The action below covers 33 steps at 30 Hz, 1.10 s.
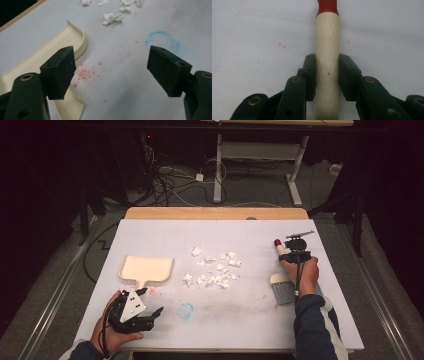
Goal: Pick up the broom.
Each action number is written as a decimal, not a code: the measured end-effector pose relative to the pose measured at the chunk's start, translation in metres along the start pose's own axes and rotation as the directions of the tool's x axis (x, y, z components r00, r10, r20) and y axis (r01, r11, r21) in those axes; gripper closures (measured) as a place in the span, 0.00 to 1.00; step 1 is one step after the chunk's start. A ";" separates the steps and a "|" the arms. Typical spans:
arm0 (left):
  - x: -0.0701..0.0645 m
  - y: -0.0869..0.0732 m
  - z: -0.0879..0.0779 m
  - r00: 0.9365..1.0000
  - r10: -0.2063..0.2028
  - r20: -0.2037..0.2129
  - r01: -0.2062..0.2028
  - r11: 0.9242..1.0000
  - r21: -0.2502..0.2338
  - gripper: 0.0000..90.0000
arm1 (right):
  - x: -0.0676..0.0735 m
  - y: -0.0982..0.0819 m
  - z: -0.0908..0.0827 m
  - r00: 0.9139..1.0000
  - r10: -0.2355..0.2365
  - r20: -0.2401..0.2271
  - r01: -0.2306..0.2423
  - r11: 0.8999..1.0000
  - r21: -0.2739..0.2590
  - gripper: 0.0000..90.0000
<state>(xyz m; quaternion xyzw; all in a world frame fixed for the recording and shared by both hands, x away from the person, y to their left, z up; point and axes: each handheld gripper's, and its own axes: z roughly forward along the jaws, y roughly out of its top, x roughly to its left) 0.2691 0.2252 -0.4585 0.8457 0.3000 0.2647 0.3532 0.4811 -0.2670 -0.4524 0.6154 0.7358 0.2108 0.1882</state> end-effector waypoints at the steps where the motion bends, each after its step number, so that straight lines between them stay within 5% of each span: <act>1: 0.000 0.000 0.000 1.000 -0.002 -0.001 0.002 1.000 -0.002 0.25 | -0.001 -0.001 0.000 1.000 -0.003 -0.006 0.003 1.000 -0.009 0.78; 9: 0.000 -0.001 -0.003 1.000 -0.010 -0.002 0.010 1.000 -0.004 0.25 | -0.003 -0.008 -0.008 0.999 -0.007 -0.040 0.003 0.995 -0.095 0.78; 15: -0.001 -0.002 -0.004 1.000 -0.018 0.001 0.018 1.000 -0.006 0.25 | -0.008 -0.019 -0.025 0.995 -0.027 -0.091 0.008 0.978 -0.209 0.78; 19: -0.001 -0.001 -0.004 1.000 -0.031 0.005 0.031 0.999 -0.012 0.25 | -0.009 -0.024 -0.042 0.994 -0.046 -0.104 0.014 0.958 -0.286 0.78; 25: -0.001 0.013 -0.004 0.994 -0.087 0.070 0.092 0.994 -0.064 0.25 | -0.003 -0.033 -0.070 0.989 -0.086 -0.118 0.034 0.921 -0.387 0.78; 33: -0.015 0.045 0.002 0.993 -0.041 0.111 0.051 0.994 -0.092 0.25 | 0.007 -0.038 -0.104 0.980 -0.125 -0.153 0.032 0.866 -0.498 0.78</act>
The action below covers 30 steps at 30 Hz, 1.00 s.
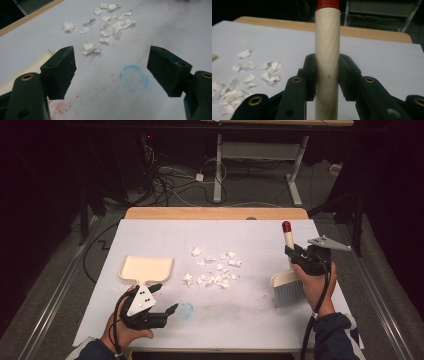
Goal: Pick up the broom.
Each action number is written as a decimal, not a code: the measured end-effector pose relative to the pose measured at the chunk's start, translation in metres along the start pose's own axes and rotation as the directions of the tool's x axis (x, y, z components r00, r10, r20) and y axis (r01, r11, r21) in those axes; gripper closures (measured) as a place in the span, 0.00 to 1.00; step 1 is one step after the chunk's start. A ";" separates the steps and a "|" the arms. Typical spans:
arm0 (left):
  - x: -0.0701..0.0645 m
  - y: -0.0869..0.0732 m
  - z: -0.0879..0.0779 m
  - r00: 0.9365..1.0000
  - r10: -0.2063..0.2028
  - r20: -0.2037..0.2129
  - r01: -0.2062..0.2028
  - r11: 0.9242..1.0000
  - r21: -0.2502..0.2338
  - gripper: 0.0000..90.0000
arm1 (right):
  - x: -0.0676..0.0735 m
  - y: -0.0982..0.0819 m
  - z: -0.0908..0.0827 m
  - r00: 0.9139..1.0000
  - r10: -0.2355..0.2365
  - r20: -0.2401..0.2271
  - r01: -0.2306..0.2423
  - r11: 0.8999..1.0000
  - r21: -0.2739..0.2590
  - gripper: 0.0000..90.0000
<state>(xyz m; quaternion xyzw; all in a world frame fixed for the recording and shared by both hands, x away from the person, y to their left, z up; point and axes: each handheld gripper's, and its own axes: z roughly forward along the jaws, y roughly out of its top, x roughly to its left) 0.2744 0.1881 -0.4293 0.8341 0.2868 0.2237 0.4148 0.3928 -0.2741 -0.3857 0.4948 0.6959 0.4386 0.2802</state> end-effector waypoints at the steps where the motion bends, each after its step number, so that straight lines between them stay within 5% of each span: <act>1: 0.000 0.003 0.001 1.000 -0.007 0.003 0.007 1.000 -0.002 0.25 | 0.002 0.002 -0.003 1.000 -0.004 -0.002 0.004 1.000 -0.016 0.78; 6: -0.004 0.019 0.007 0.999 -0.023 0.042 0.024 0.999 -0.035 0.24 | 0.019 0.010 -0.016 0.999 -0.011 -0.033 0.009 0.997 -0.076 0.78; 12: -0.029 0.057 0.027 0.989 -0.003 0.151 0.018 0.995 -0.101 0.24 | 0.049 0.017 -0.030 0.997 -0.038 -0.065 0.028 0.989 -0.148 0.78; 16: -0.048 0.079 0.041 0.974 0.001 0.228 0.032 0.990 -0.139 0.24 | 0.074 0.019 -0.039 0.994 -0.071 -0.085 0.054 0.981 -0.187 0.78; 21: -0.073 0.101 0.064 0.947 0.011 0.322 0.044 0.986 -0.162 0.24 | 0.105 0.019 -0.046 0.985 -0.128 -0.115 0.101 0.971 -0.218 0.78; 25: -0.083 0.110 0.077 0.931 0.001 0.365 0.068 0.982 -0.176 0.25 | 0.122 0.017 -0.049 0.979 -0.169 -0.115 0.139 0.962 -0.237 0.78; 30: -0.082 0.113 0.083 0.937 -0.023 0.348 0.094 0.978 -0.188 0.31 | 0.137 0.012 -0.052 0.973 -0.199 -0.118 0.162 0.951 -0.265 0.78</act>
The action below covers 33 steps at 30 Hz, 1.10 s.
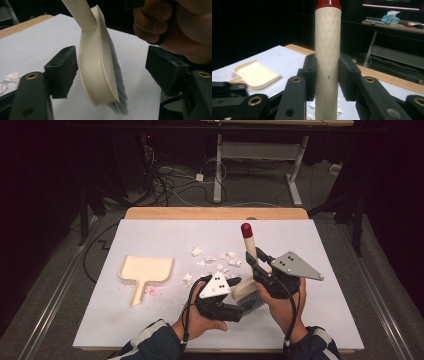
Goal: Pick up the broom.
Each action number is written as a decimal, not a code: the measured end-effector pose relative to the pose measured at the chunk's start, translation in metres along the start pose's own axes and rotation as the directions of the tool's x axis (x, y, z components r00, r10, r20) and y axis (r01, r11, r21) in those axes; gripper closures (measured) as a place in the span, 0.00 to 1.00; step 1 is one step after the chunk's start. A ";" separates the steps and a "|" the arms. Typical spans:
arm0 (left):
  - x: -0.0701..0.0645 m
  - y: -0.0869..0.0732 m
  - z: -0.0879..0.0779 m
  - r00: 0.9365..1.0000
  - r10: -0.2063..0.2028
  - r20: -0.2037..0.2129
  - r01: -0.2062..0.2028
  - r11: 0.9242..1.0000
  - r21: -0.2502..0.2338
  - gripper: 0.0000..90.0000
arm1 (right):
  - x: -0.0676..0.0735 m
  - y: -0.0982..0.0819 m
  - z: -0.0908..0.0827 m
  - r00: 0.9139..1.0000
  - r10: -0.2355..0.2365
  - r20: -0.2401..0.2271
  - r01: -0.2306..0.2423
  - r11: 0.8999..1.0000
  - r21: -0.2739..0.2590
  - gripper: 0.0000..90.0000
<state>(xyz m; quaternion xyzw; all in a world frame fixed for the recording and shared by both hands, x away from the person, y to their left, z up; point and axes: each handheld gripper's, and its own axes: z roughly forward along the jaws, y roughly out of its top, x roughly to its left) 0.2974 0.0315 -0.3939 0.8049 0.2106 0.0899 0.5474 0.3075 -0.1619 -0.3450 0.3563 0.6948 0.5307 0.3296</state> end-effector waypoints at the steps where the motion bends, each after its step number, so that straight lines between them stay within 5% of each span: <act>1: 0.001 0.000 0.000 1.000 -0.006 0.002 0.006 1.000 -0.009 0.34 | 0.002 0.000 0.000 1.000 -0.003 -0.008 0.003 1.000 -0.005 0.78; 10: 0.012 -0.005 -0.009 1.000 0.015 0.020 -0.014 1.000 -0.026 0.63 | 0.017 0.004 -0.010 0.998 -0.024 -0.060 0.022 0.999 -0.040 0.78; 16: 0.018 -0.006 -0.019 0.999 0.049 -0.009 -0.049 0.999 -0.003 0.69 | 0.020 0.006 -0.018 0.997 -0.011 -0.080 0.006 0.998 -0.058 0.78; 23: 0.023 -0.007 -0.041 0.994 0.106 -0.002 -0.105 0.994 0.035 0.73 | 0.020 0.007 -0.028 0.983 0.004 -0.183 -0.015 0.998 -0.059 0.77; 27: 0.023 -0.009 -0.053 0.987 0.159 0.018 -0.160 0.985 0.070 0.73 | 0.016 0.009 -0.033 0.960 -0.048 -0.277 0.027 0.996 -0.081 0.67; 29: 0.021 -0.014 -0.063 0.978 0.209 0.023 -0.210 0.973 0.101 0.73 | 0.012 0.009 -0.037 0.933 -0.122 -0.339 0.093 0.991 -0.099 0.63; 31: 0.021 -0.019 -0.071 0.974 0.225 0.035 -0.228 0.966 0.122 0.73 | 0.009 0.008 -0.038 0.890 -0.182 -0.418 0.162 0.983 -0.084 0.57; 32: 0.021 -0.023 -0.075 0.973 0.227 0.042 -0.230 0.964 0.133 0.73 | 0.007 0.006 -0.036 0.859 -0.217 -0.465 0.214 0.975 -0.059 0.56; 33: 0.021 -0.026 -0.078 0.972 0.230 0.052 -0.235 0.962 0.140 0.73 | 0.007 0.001 -0.036 0.848 -0.264 -0.460 0.274 0.961 -0.046 0.55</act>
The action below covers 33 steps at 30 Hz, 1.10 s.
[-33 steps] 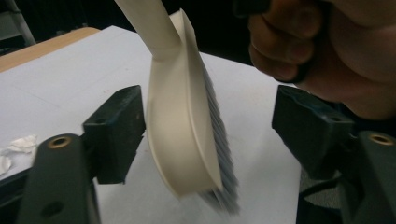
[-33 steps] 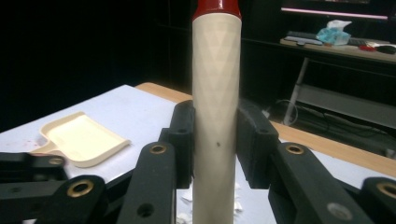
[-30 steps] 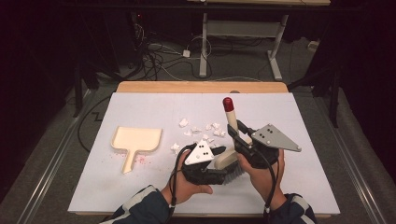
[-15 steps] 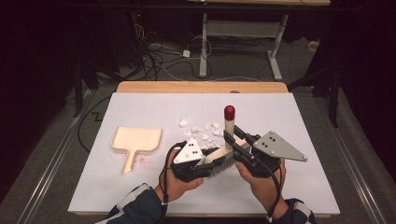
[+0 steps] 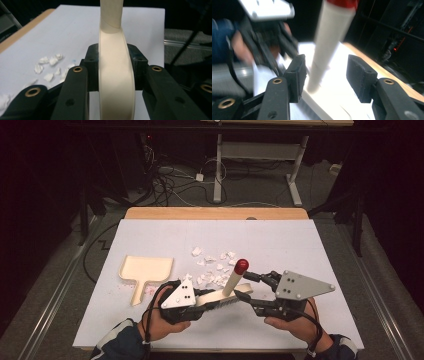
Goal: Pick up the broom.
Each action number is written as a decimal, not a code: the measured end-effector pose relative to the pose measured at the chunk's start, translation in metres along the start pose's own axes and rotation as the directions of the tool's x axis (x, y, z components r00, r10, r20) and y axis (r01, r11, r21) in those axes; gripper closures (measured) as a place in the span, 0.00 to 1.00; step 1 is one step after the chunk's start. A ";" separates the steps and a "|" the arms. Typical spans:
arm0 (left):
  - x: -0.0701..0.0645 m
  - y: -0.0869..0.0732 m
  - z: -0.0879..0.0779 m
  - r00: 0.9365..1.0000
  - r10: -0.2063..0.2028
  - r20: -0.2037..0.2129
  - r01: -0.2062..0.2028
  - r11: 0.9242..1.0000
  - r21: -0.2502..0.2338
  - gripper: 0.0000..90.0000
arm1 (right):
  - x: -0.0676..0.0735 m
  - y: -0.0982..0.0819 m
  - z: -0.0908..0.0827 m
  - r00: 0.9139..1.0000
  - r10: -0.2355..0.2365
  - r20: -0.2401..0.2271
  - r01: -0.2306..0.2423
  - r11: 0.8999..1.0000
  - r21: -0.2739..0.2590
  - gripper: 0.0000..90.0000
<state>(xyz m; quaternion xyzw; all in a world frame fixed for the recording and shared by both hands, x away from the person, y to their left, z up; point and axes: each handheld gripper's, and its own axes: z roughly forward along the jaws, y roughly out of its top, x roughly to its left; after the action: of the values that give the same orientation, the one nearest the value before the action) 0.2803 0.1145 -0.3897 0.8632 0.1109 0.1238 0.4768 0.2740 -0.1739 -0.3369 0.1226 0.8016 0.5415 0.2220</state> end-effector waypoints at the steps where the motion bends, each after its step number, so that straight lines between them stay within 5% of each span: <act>1: -0.001 -0.003 -0.002 1.000 0.002 0.008 -0.002 1.000 0.007 0.73 | 0.000 -0.005 0.002 1.000 -0.020 -0.013 0.020 0.999 0.031 0.53; 5: -0.006 -0.009 -0.004 0.999 0.012 0.044 -0.013 1.000 0.021 0.73 | -0.001 -0.024 0.021 0.992 -0.036 -0.120 0.057 0.984 0.172 0.45; 8: -0.009 -0.011 -0.004 0.997 0.027 0.072 -0.029 0.999 0.029 0.73 | 0.000 -0.035 0.035 0.984 -0.039 -0.171 0.077 0.972 0.220 0.42; 10: -0.011 -0.011 -0.003 0.995 0.040 0.086 -0.044 0.998 0.039 0.73 | 0.001 -0.042 0.043 0.971 -0.033 -0.238 0.093 0.965 0.244 0.42; 13: -0.012 -0.011 0.000 0.993 0.052 0.106 -0.058 0.997 0.050 0.73 | 0.006 -0.051 0.053 0.954 -0.054 -0.294 0.134 0.956 0.259 0.46; 17: -0.013 -0.012 0.004 0.991 0.065 0.116 -0.073 0.995 0.066 0.73 | 0.009 -0.057 0.061 0.932 -0.035 -0.360 0.129 0.962 0.241 0.60; 20: -0.011 -0.013 0.004 0.989 0.063 0.133 -0.072 0.996 0.060 0.73 | 0.009 -0.059 0.062 0.924 -0.042 -0.379 0.138 0.963 0.230 0.63; 26: -0.007 -0.012 0.002 0.989 0.097 0.109 -0.103 0.993 0.050 0.65 | 0.009 -0.060 0.060 0.915 -0.036 -0.402 0.134 0.967 0.217 0.73; 33: -0.005 -0.013 0.001 0.992 0.097 0.082 -0.100 0.994 0.031 0.59 | 0.014 -0.054 0.058 0.925 -0.087 -0.369 0.175 0.961 0.214 0.75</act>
<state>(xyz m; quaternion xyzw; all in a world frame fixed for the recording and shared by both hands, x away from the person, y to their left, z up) 0.2747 0.1192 -0.4020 0.8801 0.0509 0.1105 0.4590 0.2924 -0.1409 -0.4078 -0.0055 0.8951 0.4361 0.0923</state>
